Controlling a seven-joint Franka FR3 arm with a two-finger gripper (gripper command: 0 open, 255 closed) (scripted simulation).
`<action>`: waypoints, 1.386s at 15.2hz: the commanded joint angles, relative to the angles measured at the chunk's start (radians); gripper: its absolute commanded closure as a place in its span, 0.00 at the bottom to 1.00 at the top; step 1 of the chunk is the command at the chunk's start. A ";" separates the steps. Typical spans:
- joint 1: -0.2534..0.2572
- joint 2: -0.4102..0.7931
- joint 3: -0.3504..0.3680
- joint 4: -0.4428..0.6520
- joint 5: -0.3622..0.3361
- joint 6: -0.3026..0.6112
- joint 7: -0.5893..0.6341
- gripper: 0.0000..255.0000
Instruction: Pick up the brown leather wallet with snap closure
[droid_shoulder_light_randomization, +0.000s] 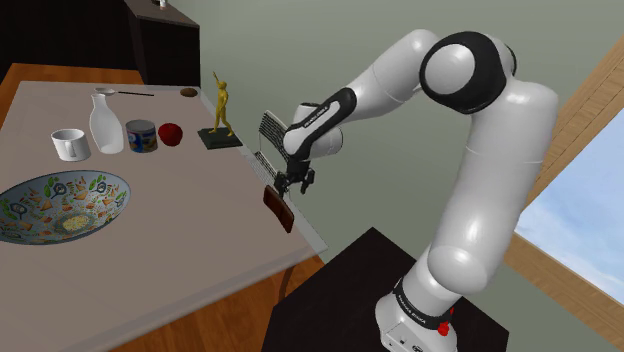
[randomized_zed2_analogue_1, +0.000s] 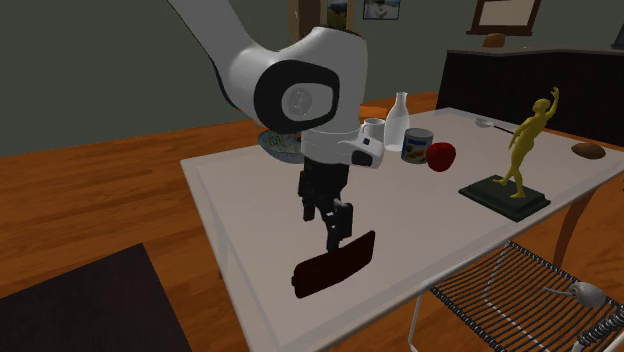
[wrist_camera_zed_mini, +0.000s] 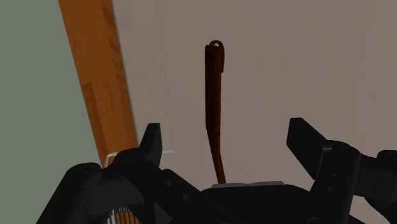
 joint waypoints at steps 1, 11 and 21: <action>-0.007 0.089 0.006 0.064 0.017 0.034 -0.012 0.00; -0.028 0.301 0.028 0.191 0.049 0.134 -0.035 0.00; -0.031 0.320 0.031 0.193 0.051 0.151 -0.038 1.00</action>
